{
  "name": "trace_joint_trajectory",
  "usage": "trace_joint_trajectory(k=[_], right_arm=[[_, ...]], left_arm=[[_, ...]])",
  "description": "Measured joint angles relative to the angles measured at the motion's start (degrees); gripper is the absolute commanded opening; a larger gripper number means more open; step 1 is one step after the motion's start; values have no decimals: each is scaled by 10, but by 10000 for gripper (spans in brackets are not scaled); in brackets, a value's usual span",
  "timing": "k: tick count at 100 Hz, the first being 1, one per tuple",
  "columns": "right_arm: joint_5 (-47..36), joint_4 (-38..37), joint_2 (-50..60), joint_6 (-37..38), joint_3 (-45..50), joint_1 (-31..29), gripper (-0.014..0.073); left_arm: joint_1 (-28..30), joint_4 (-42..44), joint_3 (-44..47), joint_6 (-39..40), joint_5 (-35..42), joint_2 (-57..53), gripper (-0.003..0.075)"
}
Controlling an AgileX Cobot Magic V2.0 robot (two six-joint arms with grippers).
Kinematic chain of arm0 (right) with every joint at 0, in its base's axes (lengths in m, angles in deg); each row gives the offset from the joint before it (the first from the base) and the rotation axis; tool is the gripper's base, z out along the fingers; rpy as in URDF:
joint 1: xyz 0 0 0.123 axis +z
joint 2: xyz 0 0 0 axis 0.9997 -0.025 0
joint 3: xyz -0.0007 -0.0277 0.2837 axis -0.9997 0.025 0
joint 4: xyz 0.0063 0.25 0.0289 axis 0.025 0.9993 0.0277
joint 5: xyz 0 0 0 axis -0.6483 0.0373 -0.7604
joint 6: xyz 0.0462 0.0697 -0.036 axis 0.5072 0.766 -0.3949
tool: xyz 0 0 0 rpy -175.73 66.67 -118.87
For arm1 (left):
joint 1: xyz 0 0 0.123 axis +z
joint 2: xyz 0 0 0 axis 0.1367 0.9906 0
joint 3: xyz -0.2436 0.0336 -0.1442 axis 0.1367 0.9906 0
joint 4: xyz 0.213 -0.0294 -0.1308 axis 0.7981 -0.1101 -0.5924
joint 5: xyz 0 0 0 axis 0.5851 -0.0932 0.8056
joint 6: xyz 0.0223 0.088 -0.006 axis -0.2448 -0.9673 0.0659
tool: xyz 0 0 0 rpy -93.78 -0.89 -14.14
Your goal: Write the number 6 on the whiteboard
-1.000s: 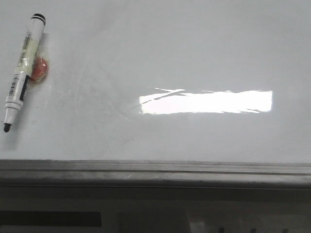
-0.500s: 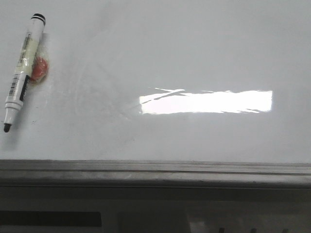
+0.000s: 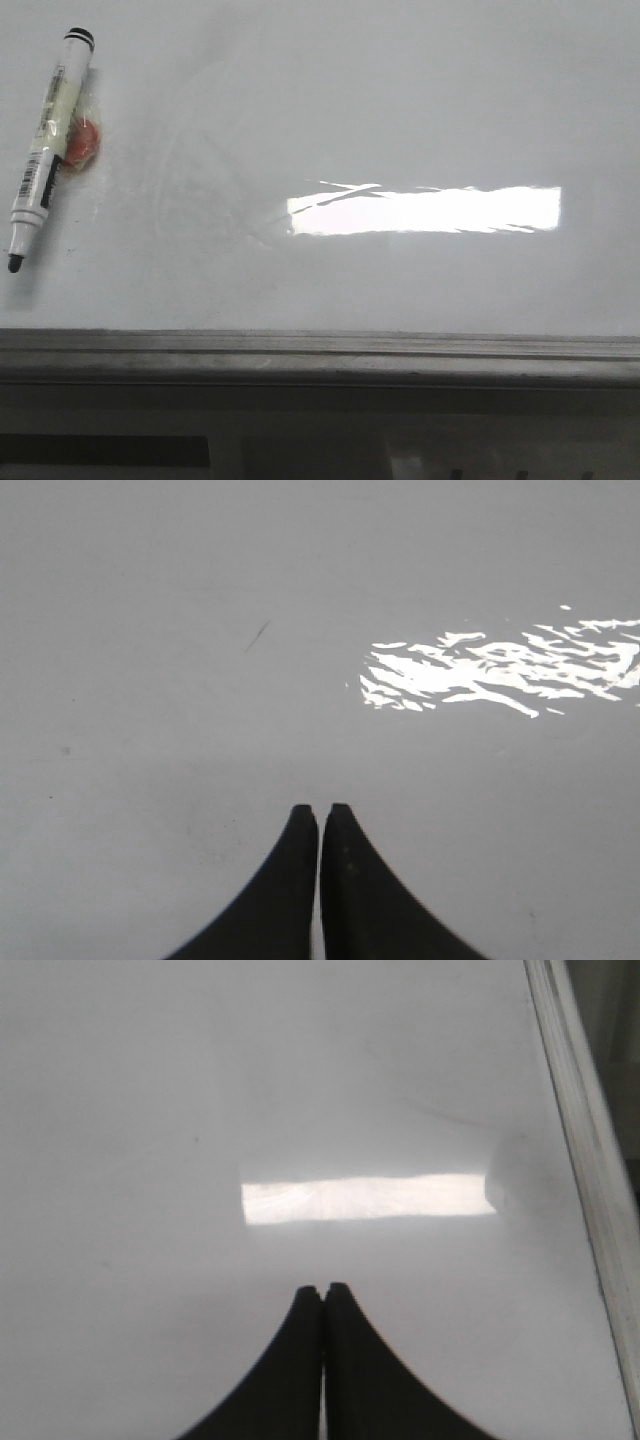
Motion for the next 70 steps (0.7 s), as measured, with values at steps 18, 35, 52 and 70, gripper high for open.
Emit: trace_joint_trajectory(k=[18,35,52,70], right_arm=[[31,13,-7,0,0,0,-64],[73,31,-71,-1,-19,0,-64],[101,40,-150,-1,-71,0,-64],[101,43,-187,-1,-97,0,-64]], left_arm=[[0,-14,0,0,11,0,-21],[0,-51,-5,0,11,9,-20],[0,-71,-52,0,0,81,-20],[0,-73,-104,0,-10,156,7]])
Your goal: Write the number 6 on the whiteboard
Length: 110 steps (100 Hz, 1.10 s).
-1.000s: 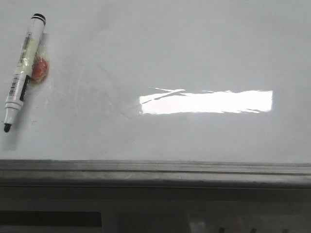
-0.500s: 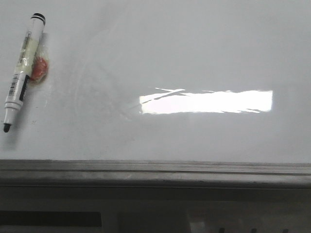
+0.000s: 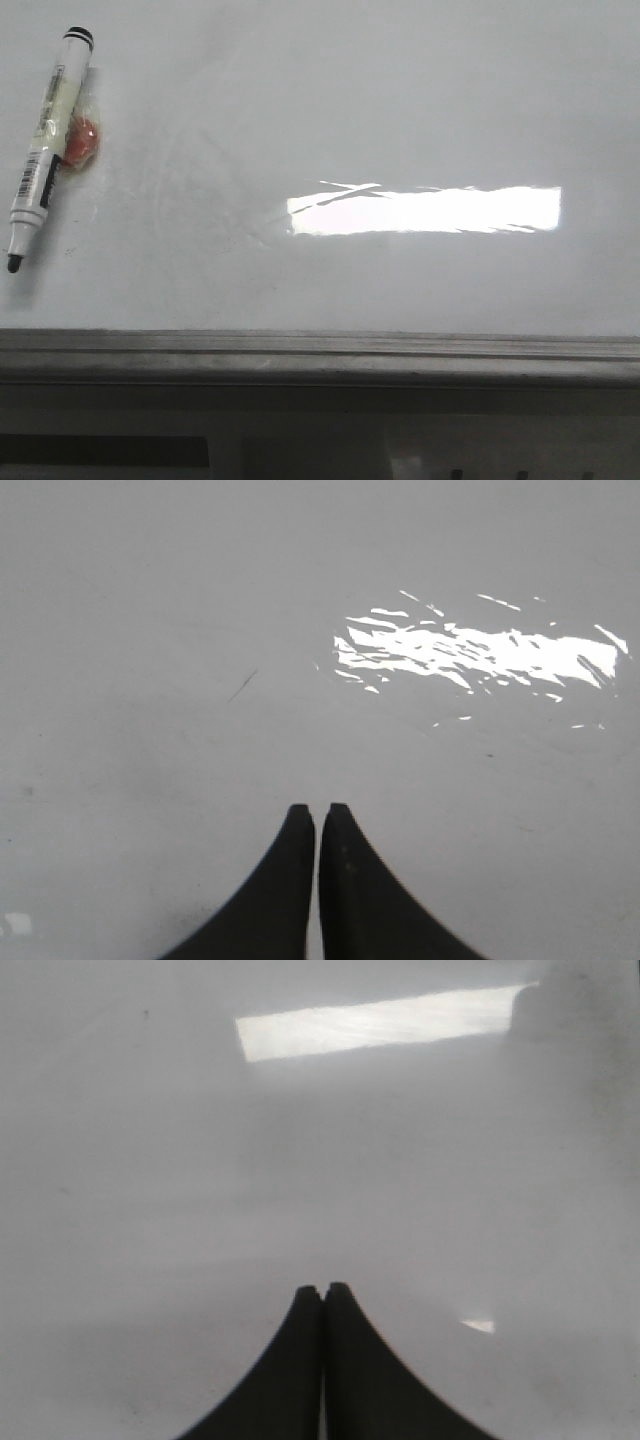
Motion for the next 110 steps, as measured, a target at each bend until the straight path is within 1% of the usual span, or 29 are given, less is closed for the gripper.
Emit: trace_joint_trajectory(k=[3,8,13,15,20,27,32,51,64,73,83,110], right_arm=[[0,0,-1,0,0,0,-64],[0,0,-1,0,0,0,-64],[-1,0,-1,0,0,0,-64],[-1,0,-1,0,0,0,-64],[-1,0,-1,0,0,0,-64],[-1,0,-1,0,0,0,-64],[-1,0,-1,1,0,0,-64],[-1,1,-2,1,0,0,-64],[-1,1,-2,1,0,8,-64],[-5,1,-2,1,0,14,-64],[-13,2,-2,1,0,16,-64],[-14,2,-2,0,0,16,-64]], left_arm=[[0,0,-4,0,-5,8,38],[0,-1,-8,-1,-7,20,114],[0,-1,-10,-1,-2,27,215],[0,-2,-10,-1,1,31,240],[0,-2,-10,-1,8,35,333],[0,-9,-11,-1,17,42,415],[0,-21,-11,-1,28,46,443],[0,-44,-11,-1,84,56,439],[-3,-13,-11,-1,94,56,439],[-22,13,-11,-1,98,57,439],[-63,36,-11,-1,103,57,439],[-236,69,-11,-1,134,60,438]])
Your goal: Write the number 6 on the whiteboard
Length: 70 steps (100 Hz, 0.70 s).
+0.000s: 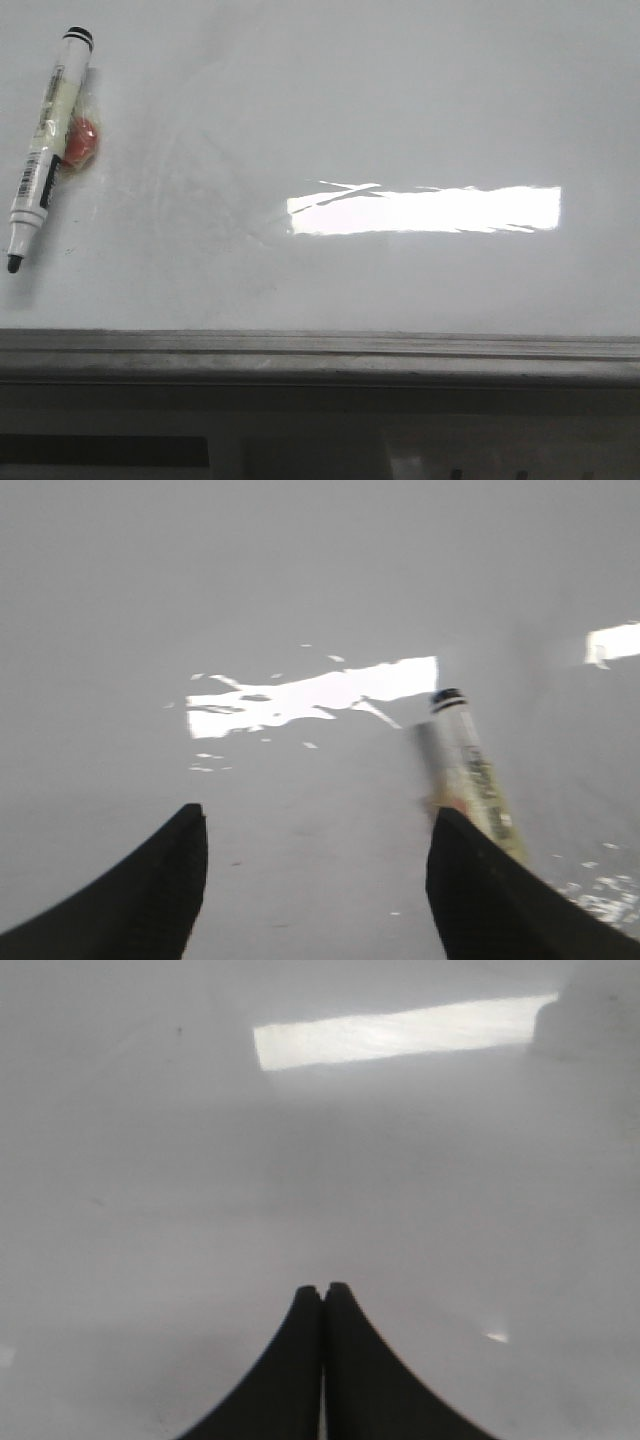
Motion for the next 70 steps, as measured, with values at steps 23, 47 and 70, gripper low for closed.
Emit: trace_joint_trajectory(k=[23,47,70], right_arm=[[0,0,0,0,0,0,-64],[0,0,0,0,0,0,-64],[0,0,-1,0,0,0,-64]], left_arm=[[-118,-17,0,0,7,70,438],[-148,-83,0,0,71,187,439],[-151,-89,-17,13,95,257,438]])
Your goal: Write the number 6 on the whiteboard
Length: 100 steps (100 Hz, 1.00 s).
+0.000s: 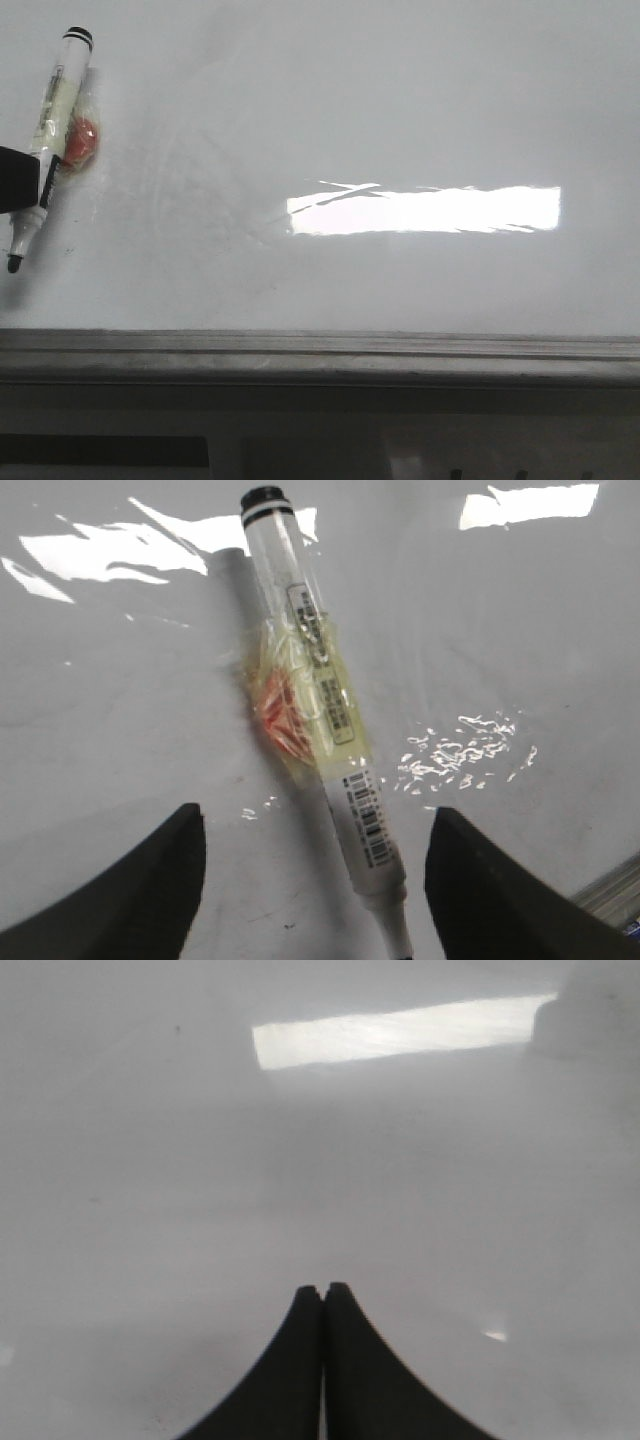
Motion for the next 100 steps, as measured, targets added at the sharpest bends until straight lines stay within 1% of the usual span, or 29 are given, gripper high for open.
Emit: trace_joint_trajectory(k=[19,31,52,95,100], right_arm=[[0,0,0,1,0,0,-64],[0,0,0,1,0,0,-64],[0,0,0,1,0,0,-64],[0,0,0,0,0,0,-64],[0,0,0,0,0,0,-64]], left_arm=[[0,0,-7,5,4,11,438],[0,0,-8,6,-12,11,433],[0,21,-8,6,-19,11,365],[-1,31,-25,6,-12,55,363],[-1,30,-32,6,-8,62,347]])
